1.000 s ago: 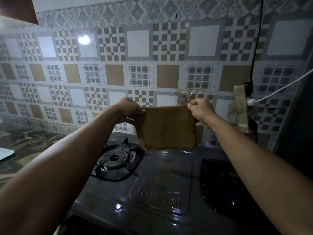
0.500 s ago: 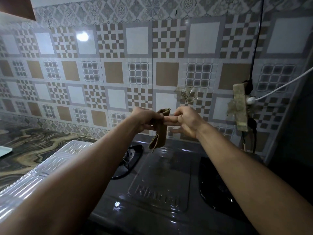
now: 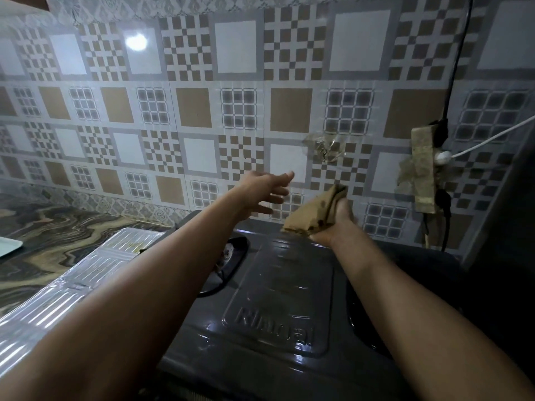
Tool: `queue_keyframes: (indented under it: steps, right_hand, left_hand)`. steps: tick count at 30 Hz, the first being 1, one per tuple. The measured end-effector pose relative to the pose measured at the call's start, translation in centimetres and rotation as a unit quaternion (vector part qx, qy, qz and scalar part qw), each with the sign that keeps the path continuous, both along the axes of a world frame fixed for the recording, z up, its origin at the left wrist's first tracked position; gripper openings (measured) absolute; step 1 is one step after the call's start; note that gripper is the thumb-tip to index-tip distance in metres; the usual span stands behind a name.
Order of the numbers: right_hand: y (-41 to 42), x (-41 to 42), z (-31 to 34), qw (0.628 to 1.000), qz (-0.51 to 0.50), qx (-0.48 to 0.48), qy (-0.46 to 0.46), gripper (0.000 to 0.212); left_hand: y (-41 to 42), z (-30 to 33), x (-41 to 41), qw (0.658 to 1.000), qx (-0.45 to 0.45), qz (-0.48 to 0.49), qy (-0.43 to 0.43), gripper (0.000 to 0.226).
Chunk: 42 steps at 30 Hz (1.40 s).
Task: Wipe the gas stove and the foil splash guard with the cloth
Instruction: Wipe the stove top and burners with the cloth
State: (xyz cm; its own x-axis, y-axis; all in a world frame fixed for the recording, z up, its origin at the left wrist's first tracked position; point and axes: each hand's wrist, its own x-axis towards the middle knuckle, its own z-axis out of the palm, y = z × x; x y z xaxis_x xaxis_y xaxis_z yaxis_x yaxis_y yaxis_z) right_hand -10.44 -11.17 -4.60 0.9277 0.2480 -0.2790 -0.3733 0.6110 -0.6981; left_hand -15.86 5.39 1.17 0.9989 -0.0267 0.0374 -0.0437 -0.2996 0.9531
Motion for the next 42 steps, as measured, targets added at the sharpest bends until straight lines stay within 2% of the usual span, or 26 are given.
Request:
queue_keyframes:
  steps: [2, 4, 5, 6, 8, 9, 10, 12, 15, 23, 29, 38, 42]
  right_hand:
    - [0.1, 1.4, -1.0, 0.987, -0.059, -0.12, -0.085, 0.067]
    - [0.9, 1.7, -2.1, 0.928, -0.053, -0.319, -0.187, 0.07]
    - [1.4, 1.9, -2.7, 0.879, -0.022, -0.422, -0.221, 0.077]
    - [1.9, 2.5, -3.8, 0.809, 0.029, -0.536, -0.24, 0.082]
    - [2.6, 3.3, -6.0, 0.625, 0.136, -0.73, -0.24, 0.076]
    - [2.8, 3.6, -6.8, 0.555, 0.175, -0.776, -0.242, 0.074]
    - [3.1, 3.8, -7.6, 0.511, 0.208, -0.796, -0.248, 0.075]
    - [3.9, 4.0, -8.6, 0.473, 0.228, -0.811, -0.257, 0.078]
    - [5.2, 4.7, -9.2, 0.459, 0.216, -0.818, -0.271, 0.079]
    - [10.1, 9.0, -9.3, 0.412, 0.234, -0.811, -0.344, 0.075]
    - [14.5, 12.4, -8.9, 0.411, 0.275, -0.784, -0.375, 0.077]
    - [24.9, 16.6, -8.3, 0.434, 0.369, -0.72, -0.397, 0.087]
    - [29.3, 17.4, -8.4, 0.411, 0.39, -0.705, -0.428, 0.095]
  left_hand:
    - [2.1, -1.8, 0.4, 0.992, 0.073, 0.099, -0.036, 0.039]
    - [4.8, -4.1, 0.9, 0.969, 0.166, 0.173, -0.054, 0.032]
    - [6.1, -5.3, 1.0, 0.954, 0.221, 0.195, -0.048, 0.037]
    - [7.3, -6.5, 1.1, 0.938, 0.272, 0.211, -0.033, 0.04]
    - [9.7, -8.8, 1.1, 0.909, 0.345, 0.233, 0.0, 0.043]
    - [10.5, -9.6, 0.8, 0.894, 0.38, 0.236, 0.01, 0.046]
    - [11.4, -10.4, 0.8, 0.881, 0.412, 0.233, 0.016, 0.049]
    - [12.8, -11.5, 0.5, 0.86, 0.461, 0.217, 0.02, 0.055]
    - [14.4, -12.5, 0.7, 0.835, 0.513, 0.196, 0.03, 0.062]
    - [16.5, -14.0, 1.4, 0.807, 0.565, 0.157, 0.062, 0.069]
    - [16.4, -14.5, 1.8, 0.796, 0.57, 0.178, 0.099, 0.08]
    - [16.4, -14.9, 2.1, 0.801, 0.563, 0.172, 0.11, 0.073]
    - [16.5, -15.2, 2.2, 0.791, 0.578, 0.174, 0.104, 0.069]
